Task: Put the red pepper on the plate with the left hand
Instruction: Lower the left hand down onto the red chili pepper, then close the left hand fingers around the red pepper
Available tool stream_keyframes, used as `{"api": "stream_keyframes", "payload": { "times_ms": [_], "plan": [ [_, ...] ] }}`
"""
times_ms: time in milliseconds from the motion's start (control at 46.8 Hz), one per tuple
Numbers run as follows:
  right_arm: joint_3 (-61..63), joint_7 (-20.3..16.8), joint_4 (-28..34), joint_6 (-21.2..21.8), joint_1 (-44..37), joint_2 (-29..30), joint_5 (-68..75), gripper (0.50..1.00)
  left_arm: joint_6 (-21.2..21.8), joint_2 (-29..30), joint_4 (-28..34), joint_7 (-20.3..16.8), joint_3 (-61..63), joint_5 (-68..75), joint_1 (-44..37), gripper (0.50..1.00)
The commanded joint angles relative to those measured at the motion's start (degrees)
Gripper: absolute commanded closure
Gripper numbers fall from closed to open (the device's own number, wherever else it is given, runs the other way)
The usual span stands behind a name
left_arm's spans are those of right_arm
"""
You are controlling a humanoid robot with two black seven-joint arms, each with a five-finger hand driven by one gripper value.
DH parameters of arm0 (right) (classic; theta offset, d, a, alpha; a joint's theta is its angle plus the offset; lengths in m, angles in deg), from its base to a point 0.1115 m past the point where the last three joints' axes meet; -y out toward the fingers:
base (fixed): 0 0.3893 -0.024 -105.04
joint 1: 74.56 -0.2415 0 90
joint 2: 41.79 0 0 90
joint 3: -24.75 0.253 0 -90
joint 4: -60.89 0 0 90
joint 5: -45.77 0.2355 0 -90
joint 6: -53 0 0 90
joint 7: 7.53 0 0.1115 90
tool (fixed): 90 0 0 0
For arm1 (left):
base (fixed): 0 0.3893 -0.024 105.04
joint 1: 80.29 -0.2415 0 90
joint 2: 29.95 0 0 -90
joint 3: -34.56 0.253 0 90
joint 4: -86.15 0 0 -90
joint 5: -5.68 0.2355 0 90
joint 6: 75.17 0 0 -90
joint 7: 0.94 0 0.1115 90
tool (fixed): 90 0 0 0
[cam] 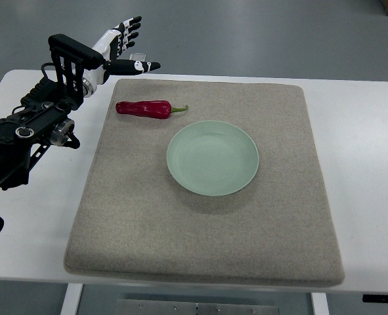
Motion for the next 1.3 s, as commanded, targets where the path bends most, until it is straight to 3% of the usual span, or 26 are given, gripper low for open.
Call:
{"api": "stream_keyframes", "payload": {
  "times_ms": [0, 385, 1026, 1283],
  "plan": [
    [0.0, 0.0, 0.0, 0.0, 0.0, 0.0, 0.0, 0.572, -0.4, 1.1, -0.4, -0.1, 0.1, 5.7, 0.0, 0.501],
    [-0.1, 0.0, 0.0, 0.0, 0.0, 0.0, 0.0, 0.572, 0.0, 2.2, -0.7, -0.1, 7.8, 21.1, 0.8, 0.508],
    [-0.1, 0.0, 0.0, 0.0, 0.0, 0.0, 0.0, 0.572, 3.0, 2.4, 1.0, -0.1, 9.4, 36.0, 1.0, 0.527],
    [0.0, 0.0, 0.0, 0.0, 0.0, 0.0, 0.0, 0.572, 3.2, 2.4, 1.6, -0.2, 11.4, 37.7, 1.2, 0.602]
  ]
}}
